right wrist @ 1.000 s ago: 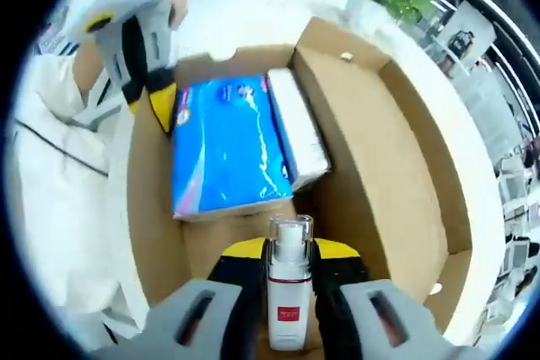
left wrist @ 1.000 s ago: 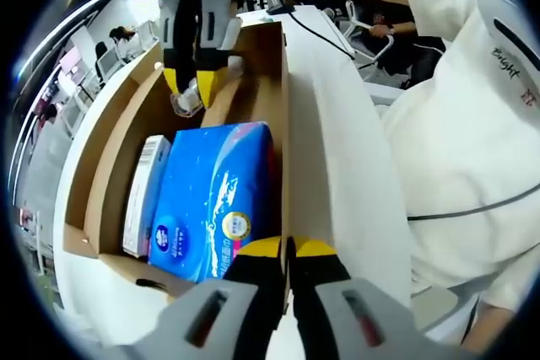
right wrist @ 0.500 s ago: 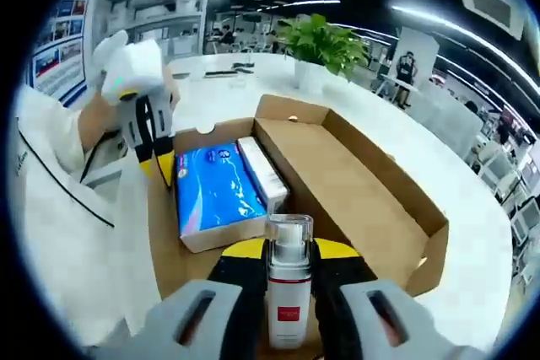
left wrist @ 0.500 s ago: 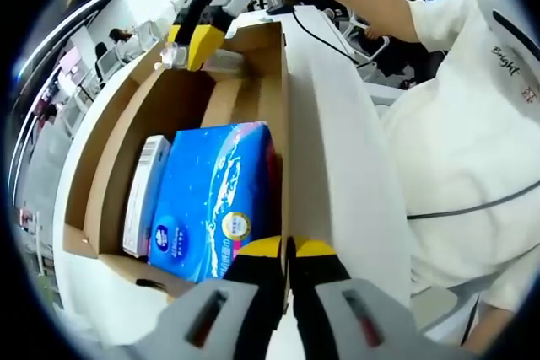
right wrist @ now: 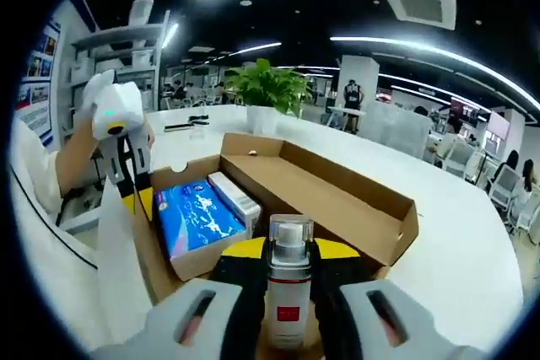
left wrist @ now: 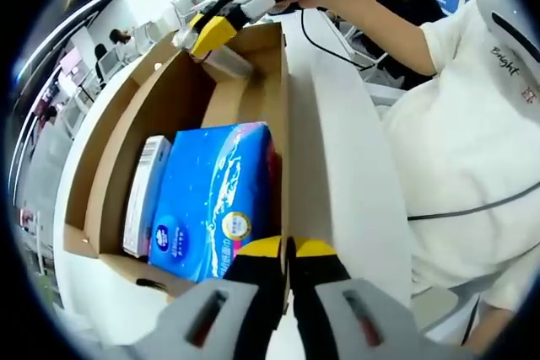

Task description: Operate the shoe box by opening the lid, removing the specified soft item, and placing it in the target area until the item is outside and the box remains undamaged.

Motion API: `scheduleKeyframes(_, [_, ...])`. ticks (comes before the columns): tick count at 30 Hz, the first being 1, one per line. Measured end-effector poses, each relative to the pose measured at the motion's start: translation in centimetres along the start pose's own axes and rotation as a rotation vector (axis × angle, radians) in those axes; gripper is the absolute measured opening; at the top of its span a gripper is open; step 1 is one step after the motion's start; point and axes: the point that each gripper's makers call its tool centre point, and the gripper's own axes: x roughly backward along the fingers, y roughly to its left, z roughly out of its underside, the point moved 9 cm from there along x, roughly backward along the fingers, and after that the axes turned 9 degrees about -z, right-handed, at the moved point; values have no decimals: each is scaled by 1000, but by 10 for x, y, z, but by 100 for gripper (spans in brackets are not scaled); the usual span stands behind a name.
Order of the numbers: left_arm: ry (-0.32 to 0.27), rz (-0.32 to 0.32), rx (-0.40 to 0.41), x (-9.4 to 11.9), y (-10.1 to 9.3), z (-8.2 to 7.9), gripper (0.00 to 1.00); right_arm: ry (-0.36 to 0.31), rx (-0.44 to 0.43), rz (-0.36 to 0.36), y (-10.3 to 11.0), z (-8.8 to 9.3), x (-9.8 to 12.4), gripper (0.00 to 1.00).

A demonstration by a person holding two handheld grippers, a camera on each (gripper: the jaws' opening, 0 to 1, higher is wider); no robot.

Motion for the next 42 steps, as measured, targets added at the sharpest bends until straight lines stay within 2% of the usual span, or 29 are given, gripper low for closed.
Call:
scheduleKeyframes(2, [-1,-3,-1,0,0,0,2,-64,28,8,1,-3,0,19])
scheduleKeyframes(4, [-1,-4,-1,0,-1,0,2,-158,-9,-19,5,-8,0,19])
scheduleKeyframes(6, [0,-3,0,0,-2,0,2,-178,-47,-37,7,-9,0,19])
scheduleKeyframes(7, [1,-2,1,1,-2,0,2,-190,-41,-26,7,-10,2,19])
scheduleKeyframes(8, [1,0,1,0,-1,0,2,-240,-17,-4,6,-13,2,19])
scheduleKeyframes(10, [1,2,1,0,-1,0,2,-268,22,20,7,-14,5,19])
scheduleKeyframes(13, [0,2,1,0,-1,0,2,-292,18,43,9,-15,9,19])
scheduleKeyframes(15, [-1,0,0,0,-2,0,2,-344,38,72,9,-17,12,19])
scheduleKeyframes(17, [-2,-1,-1,0,-3,0,2,-351,74,56,12,-17,11,19])
scheduleKeyframes(18, [-2,-1,-1,0,-3,0,2,-346,57,71,12,-17,11,19])
scheduleKeyframes(19, [-1,-1,0,0,-3,0,2,-343,40,124,10,-16,13,19])
scheduleKeyframes(20, [0,-1,-1,0,-3,0,2,-349,57,143,10,-17,14,19])
scheduleKeyframes(23, [-2,-2,-2,0,-4,0,2,-395,44,123,13,-19,18,19])
scheduleKeyframes(25, [-3,-1,-2,0,-5,0,2,-392,48,124,12,-19,18,19])
scheduleKeyframes(27, [-3,0,-1,0,-5,-1,2,-335,43,146,7,-15,18,19])
scheduleKeyframes(29, [-3,1,-2,0,-6,-1,2,-266,29,125,7,-12,16,19])
scheduleKeyframes(31, [-2,3,-2,0,-6,-1,2,-357,53,100,12,-16,18,19])
scheduleKeyframes(33, [-1,6,0,-1,-6,-1,2,-410,68,92,17,-18,23,19])
scheduleKeyframes(40, [-4,6,-2,-1,-5,-1,2,-456,68,99,20,-34,36,19])
scheduleKeyframes(42, [-4,5,-3,-1,-5,-1,2,-438,65,118,18,-36,38,19])
